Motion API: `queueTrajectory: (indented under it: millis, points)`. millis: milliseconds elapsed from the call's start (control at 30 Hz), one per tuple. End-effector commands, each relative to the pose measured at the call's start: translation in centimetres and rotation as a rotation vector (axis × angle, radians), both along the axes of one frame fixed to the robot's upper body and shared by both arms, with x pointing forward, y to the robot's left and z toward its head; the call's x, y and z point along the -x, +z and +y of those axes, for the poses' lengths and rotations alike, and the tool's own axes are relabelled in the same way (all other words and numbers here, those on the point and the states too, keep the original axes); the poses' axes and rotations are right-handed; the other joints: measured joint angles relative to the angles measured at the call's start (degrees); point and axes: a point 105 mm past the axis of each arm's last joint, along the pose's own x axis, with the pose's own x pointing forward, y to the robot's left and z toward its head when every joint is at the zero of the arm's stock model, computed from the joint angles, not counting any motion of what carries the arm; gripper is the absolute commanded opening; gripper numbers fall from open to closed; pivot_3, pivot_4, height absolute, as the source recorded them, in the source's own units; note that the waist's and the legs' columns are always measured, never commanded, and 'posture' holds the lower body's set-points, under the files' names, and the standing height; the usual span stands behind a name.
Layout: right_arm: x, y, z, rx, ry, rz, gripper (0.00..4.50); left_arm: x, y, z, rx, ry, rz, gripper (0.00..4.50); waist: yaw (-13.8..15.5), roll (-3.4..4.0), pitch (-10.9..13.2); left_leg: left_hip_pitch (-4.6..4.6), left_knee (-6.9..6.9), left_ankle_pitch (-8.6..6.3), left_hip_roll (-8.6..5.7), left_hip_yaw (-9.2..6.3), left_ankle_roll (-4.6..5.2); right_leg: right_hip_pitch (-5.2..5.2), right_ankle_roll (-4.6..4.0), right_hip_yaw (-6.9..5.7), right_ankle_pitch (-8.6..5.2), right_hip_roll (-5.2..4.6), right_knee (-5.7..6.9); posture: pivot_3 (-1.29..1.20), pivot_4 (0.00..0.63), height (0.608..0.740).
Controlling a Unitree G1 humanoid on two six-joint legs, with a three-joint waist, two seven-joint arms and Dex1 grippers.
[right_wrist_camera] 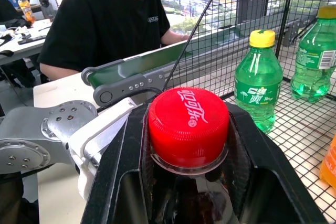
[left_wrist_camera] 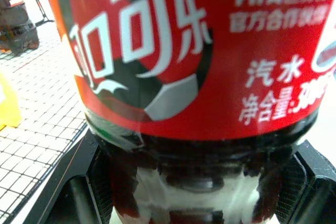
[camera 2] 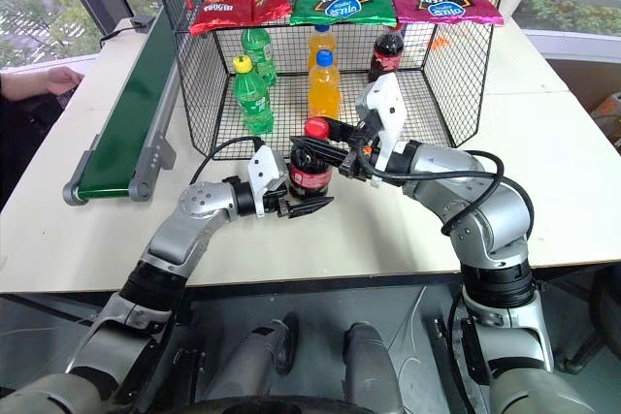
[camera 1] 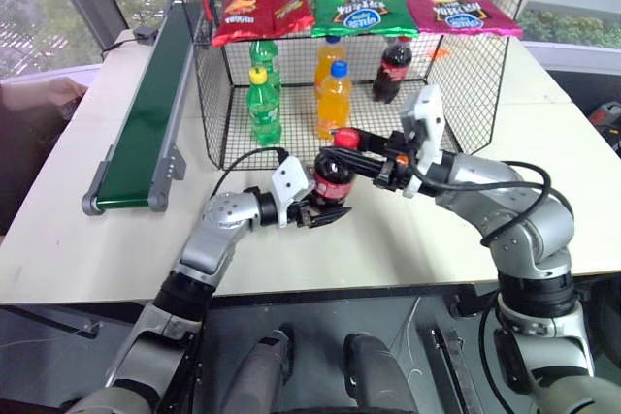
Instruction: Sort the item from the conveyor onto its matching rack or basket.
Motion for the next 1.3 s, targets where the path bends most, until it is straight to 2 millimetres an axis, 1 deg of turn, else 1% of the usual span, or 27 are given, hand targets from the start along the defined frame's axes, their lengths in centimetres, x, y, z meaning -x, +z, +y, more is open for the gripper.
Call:
queueTrajectory:
  millis: [33,200,267,300,467,567,733,867,967,1100,1167,1233,1300]
  points:
    - [0.3,1.4,0.0,-0.026,0.002,-0.042,1.15,0.4,3.2,-0.2,0.077,-0.013,-0.104,3.03,0.0,0.00,0.0,0.00,0.00,0.00,0.00,0.00,0.00,0.00,0.00,0.00,0.00,0.00,0.00,0.00,0.150,0.738]
    - [-0.3,1.5,-0.1,-0.025,-0.036,-0.041,1.15,-0.5,3.5,0.1,0.109,0.050,-0.059,3.03,0.0,0.00,0.0,0.00,0.00,0.00,0.00,0.00,0.00,0.00,0.00,0.00,0.00,0.00,0.01,0.00,0.150,0.738]
    - [-0.4,1.5,-0.2,-0.027,-0.042,-0.041,1.15,-0.1,3.5,0.0,0.120,0.004,-0.026,4.10,0.0,0.00,0.0,0.00,0.00,0.00,0.00,0.00,0.00,0.00,0.00,0.00,0.00,0.00,0.01,0.00,0.150,0.738]
    - [-0.4,1.6,-0.2,-0.029,-0.049,-0.042,1.15,0.1,3.4,0.1,0.119,-0.005,-0.014,4.44,0.0,0.00,0.0,0.00,0.00,0.03,0.00,0.00,0.05,0.00,0.00,0.00,0.00,0.01,0.01,0.00,0.150,0.738]
    - [-1.0,1.9,-0.5,-0.046,-0.087,-0.050,1.15,0.8,2.1,0.9,0.055,-0.012,0.033,4.44,-0.2,0.01,0.0,0.01,0.00,0.06,0.00,0.00,0.10,-0.01,0.00,0.00,0.00,0.03,0.03,0.00,0.150,0.738]
    - [-1.4,2.3,-1.0,-0.059,-0.127,-0.065,1.15,0.9,2.0,1.6,0.042,0.006,0.043,4.44,-0.1,0.01,0.0,0.02,0.00,0.07,0.00,0.00,0.11,-0.01,0.00,0.00,0.00,0.04,0.03,0.00,0.150,0.738]
    - [-4.6,3.8,-3.8,-0.120,-0.340,-0.096,1.15,1.6,1.6,4.4,0.018,0.075,0.075,4.44,-0.2,0.04,0.0,0.02,0.00,0.04,0.00,0.01,0.06,-0.01,-0.01,0.02,0.00,0.05,0.05,0.00,0.150,0.738]
    - [-6.5,4.5,-5.9,-0.128,-0.462,-0.125,1.15,1.2,1.9,5.7,0.054,0.176,0.086,4.44,0.1,0.05,0.0,0.01,0.00,0.00,0.00,-0.01,-0.01,-0.01,-0.02,0.01,0.00,0.06,0.04,0.00,0.150,0.738]
    - [-7.6,5.0,-7.2,-0.133,-0.529,-0.144,1.15,0.9,2.2,6.1,0.081,0.232,0.074,4.44,0.0,0.04,0.0,0.01,-0.01,0.00,0.00,0.01,0.00,-0.01,-0.01,0.01,0.00,0.06,0.03,0.00,0.150,0.738]
    - [-9.5,5.4,-8.9,-0.142,-0.632,-0.166,1.15,0.6,2.5,6.1,0.099,0.276,0.054,4.44,0.0,0.06,0.0,0.02,0.00,0.07,0.00,0.04,0.10,-0.02,-0.01,0.02,0.01,0.08,0.05,0.00,0.150,0.738]
    - [-10.3,5.2,-9.5,-0.093,-0.677,-0.211,1.15,0.5,2.5,6.2,0.108,0.291,0.049,4.44,-0.1,0.06,0.0,0.03,0.00,0.07,0.00,0.04,0.10,-0.02,-0.01,0.02,0.01,0.09,0.06,0.00,0.150,0.738]
    - [-10.8,4.8,-9.7,-0.089,-0.685,-0.212,1.15,0.4,2.5,6.2,0.115,0.303,0.052,4.44,-0.1,0.06,0.0,0.03,-0.01,0.07,0.00,0.05,0.10,-0.02,-0.01,0.02,0.01,0.10,0.06,0.00,0.150,0.738]
    - [-11.7,4.5,-10.4,-0.100,-0.719,-0.202,1.15,0.2,2.3,6.2,0.114,0.316,0.057,4.44,-0.2,0.06,0.0,0.03,-0.01,0.08,0.00,0.05,0.11,-0.02,0.12,0.02,0.08,0.10,0.05,0.00,0.150,0.738]
